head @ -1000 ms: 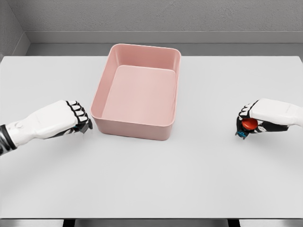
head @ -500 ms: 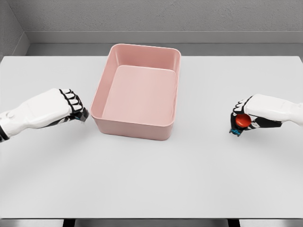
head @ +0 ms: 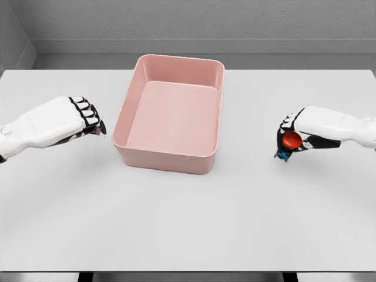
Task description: Put the industrial switch in the basket with both arms
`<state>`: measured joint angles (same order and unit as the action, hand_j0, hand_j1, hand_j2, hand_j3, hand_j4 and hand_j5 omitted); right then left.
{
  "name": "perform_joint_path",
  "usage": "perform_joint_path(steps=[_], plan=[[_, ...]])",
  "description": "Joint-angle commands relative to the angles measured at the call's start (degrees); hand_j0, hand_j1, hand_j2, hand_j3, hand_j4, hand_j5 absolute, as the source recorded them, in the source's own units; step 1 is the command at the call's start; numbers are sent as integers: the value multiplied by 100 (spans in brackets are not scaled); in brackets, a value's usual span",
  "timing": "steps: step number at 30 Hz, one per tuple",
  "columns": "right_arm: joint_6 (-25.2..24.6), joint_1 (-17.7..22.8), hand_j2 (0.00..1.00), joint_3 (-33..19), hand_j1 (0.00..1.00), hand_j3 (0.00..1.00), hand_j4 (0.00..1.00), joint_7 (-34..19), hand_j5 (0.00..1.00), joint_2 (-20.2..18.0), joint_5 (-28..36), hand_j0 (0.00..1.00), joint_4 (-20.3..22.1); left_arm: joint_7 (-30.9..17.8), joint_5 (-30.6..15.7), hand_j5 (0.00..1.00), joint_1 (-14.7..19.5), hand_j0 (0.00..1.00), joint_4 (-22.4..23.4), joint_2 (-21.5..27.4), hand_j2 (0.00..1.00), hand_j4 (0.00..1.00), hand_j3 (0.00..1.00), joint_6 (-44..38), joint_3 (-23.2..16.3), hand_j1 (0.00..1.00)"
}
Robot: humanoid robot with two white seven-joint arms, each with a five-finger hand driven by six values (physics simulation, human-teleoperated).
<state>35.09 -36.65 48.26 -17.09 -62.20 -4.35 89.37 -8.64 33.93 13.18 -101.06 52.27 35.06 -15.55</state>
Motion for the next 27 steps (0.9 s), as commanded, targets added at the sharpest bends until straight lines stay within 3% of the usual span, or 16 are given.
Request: perform_joint_path(steps=[1, 18, 25, 27], plan=[[-9, 0, 39, 0, 39, 39, 39, 4, 39, 50, 40, 39, 2, 3, -35, 49, 0, 49, -1, -23, 49, 49, 49, -6, -1, 49], [-9, -211, 39, 0, 39, 39, 39, -23, 39, 332, 49, 39, -7, -41, 0, 48, 431, 48, -1, -568, 48, 48, 48, -6, -88, 48], [-9, -369, 39, 0, 39, 39, 39, -31, 39, 472, 49, 39, -7, -58, 316, 48, 510, 48, 8, -1017, 48, 48, 48, -6, -106, 48], [-9, -387, 39, 8, 39, 39, 39, -31, 39, 499, 49, 39, -7, -58, 351, 48, 668, 48, 8, -1034, 48, 48, 48, -6, -308, 48]])
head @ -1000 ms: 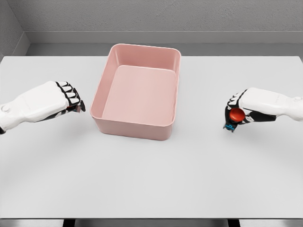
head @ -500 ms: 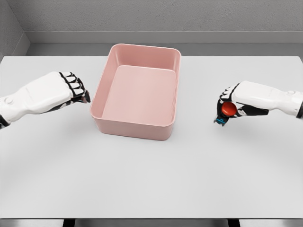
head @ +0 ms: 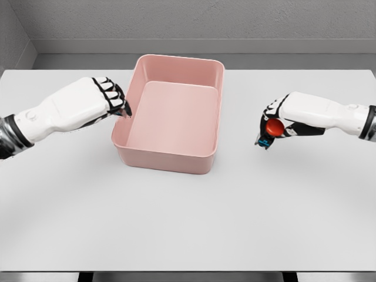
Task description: Put the industrial switch in the basket with both arms
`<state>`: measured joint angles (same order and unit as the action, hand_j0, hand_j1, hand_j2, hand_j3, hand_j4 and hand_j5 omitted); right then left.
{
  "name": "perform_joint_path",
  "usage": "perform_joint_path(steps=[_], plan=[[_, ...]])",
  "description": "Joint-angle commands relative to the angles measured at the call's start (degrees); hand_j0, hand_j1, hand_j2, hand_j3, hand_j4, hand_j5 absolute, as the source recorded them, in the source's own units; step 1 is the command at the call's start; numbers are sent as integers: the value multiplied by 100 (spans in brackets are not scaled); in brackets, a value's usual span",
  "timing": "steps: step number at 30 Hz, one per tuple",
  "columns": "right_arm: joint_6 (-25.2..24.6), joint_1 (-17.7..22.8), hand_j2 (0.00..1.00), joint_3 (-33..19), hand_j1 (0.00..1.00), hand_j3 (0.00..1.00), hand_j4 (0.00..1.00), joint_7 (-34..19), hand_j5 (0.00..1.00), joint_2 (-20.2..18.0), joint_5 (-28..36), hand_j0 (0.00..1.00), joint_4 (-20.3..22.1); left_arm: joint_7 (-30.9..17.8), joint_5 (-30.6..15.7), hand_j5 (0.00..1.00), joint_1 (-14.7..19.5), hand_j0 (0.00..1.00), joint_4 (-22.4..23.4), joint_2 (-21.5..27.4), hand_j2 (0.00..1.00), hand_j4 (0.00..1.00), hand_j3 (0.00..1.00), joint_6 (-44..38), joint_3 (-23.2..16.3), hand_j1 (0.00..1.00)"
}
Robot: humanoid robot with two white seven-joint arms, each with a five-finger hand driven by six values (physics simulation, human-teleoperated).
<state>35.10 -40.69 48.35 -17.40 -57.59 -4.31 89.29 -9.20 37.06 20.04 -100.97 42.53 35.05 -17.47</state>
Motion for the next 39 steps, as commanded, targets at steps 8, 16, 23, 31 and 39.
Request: perform_joint_path(steps=[8, 16, 23, 31, 39], plan=[[-10, -150, 39, 7, 39, 39, 39, -18, 39, 142, 44, 39, 1, -91, 179, 48, 62, 48, 60, -403, 48, 48, 48, -5, -204, 48], [-10, -220, 39, -1, 39, 39, 39, -18, 39, 186, 44, 39, 1, -91, 284, 48, 246, 48, 253, -623, 48, 48, 48, -5, -345, 48], [-10, -343, 39, 7, 39, 39, 39, -18, 39, 274, 44, 39, 10, -91, 469, 48, 466, 48, 517, -922, 48, 48, 48, -5, -538, 48], [-10, -431, 39, 16, 39, 39, 39, -27, 39, 406, 44, 39, 1, -135, 504, 48, 571, 48, 737, -1089, 48, 48, 48, -5, -775, 48], [-10, -563, 39, 34, 39, 39, 39, -36, 39, 520, 44, 39, 10, -188, 583, 48, 650, 48, 1080, -1291, 48, 48, 48, -5, -793, 48]])
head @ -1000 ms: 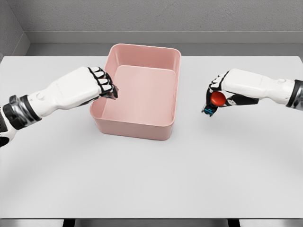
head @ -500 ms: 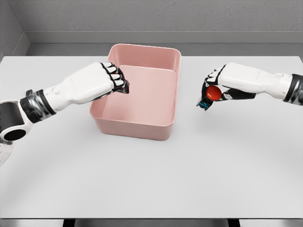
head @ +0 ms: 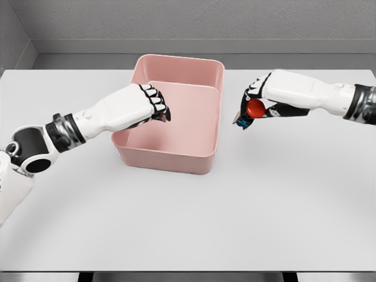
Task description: Put the industrial switch in the basket with both arms
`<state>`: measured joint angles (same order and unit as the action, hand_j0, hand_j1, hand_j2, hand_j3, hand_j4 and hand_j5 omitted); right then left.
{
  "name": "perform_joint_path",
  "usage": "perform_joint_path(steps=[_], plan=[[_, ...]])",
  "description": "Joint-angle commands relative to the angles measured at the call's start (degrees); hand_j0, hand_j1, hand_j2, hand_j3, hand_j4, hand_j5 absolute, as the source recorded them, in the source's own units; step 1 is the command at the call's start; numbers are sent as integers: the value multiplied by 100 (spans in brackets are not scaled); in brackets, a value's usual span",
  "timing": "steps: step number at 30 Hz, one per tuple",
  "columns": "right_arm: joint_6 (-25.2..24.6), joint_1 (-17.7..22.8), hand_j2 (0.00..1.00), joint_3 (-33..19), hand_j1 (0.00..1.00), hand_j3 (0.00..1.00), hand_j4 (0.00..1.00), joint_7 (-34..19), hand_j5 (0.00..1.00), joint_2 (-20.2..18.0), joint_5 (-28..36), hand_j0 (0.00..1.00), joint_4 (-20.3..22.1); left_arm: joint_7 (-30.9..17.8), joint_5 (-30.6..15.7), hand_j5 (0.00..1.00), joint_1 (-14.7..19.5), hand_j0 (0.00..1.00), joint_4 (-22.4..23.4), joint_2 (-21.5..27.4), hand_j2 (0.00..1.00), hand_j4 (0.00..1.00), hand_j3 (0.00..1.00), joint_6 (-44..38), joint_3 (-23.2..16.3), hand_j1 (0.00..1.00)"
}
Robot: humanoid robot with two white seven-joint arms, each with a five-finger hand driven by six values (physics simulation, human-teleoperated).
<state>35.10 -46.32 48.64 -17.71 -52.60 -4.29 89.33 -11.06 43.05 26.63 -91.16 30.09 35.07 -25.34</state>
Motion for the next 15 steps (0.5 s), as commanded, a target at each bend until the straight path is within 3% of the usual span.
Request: perform_joint_path(steps=[1, 15], plan=[[-10, 0, 39, 5, 39, 39, 39, -4, 39, 22, 42, 39, 6, -1, -16, 48, 0, 48, 125, -47, 48, 48, 48, -7, -6, 48], [-10, -158, 39, 31, 39, 39, 39, -13, 39, 285, 42, 39, 6, -27, 124, 48, -9, 48, 318, -179, 48, 48, 48, -7, -120, 48]])
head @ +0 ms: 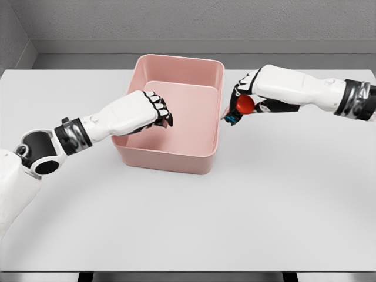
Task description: Put the industrial switch in the basket with both arms
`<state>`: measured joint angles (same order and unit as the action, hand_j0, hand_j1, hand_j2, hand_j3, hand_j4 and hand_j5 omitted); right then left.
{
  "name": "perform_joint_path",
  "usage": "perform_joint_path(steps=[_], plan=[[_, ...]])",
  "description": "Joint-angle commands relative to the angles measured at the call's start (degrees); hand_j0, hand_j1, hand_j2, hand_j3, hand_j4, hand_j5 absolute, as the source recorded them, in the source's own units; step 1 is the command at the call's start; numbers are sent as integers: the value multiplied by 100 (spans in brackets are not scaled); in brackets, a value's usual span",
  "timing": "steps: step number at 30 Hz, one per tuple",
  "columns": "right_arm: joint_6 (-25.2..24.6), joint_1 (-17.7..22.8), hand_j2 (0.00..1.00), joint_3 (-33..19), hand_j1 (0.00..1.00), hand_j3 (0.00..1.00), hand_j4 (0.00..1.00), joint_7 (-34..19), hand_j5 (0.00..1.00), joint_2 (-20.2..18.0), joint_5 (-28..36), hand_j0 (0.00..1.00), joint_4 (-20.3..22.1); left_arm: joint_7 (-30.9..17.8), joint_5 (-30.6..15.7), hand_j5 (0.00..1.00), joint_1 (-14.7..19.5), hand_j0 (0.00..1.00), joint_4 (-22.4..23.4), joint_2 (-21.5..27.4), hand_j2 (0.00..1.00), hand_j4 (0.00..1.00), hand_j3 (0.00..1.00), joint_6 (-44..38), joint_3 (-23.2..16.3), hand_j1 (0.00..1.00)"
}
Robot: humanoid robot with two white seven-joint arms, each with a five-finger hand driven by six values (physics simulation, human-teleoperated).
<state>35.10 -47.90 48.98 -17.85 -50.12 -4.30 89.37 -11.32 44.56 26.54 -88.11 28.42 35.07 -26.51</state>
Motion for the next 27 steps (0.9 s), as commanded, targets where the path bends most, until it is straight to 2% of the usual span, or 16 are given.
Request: perform_joint_path(steps=[1, 12, 16, 21, 27], plan=[[-10, 0, 39, -3, 39, 39, 39, 1, 39, 46, 43, 39, 1, -11, -26, 48, 0, 48, 30, -21, 48, 48, 48, -7, -12, 48], [-10, -79, 38, 6, 38, 38, 38, -70, 38, 230, 43, 38, -8, -81, -8, 49, 97, 49, 338, -153, 49, 49, 49, -7, -100, 49], [-10, -88, 38, 6, 38, 38, 38, -79, 38, 292, 43, 38, -8, -90, -8, 61, 105, 61, 285, -153, 61, 61, 61, -7, -109, 61], [-10, -158, 38, 41, 38, 38, 38, -122, 38, 371, 43, 38, -17, -90, -17, 63, 105, 63, 276, -144, 63, 63, 63, -7, -109, 63], [-10, -193, 38, 58, 38, 38, 38, -131, 38, 406, 43, 38, -17, -81, -17, 69, 105, 69, 268, -144, 69, 69, 69, -7, -109, 69]])
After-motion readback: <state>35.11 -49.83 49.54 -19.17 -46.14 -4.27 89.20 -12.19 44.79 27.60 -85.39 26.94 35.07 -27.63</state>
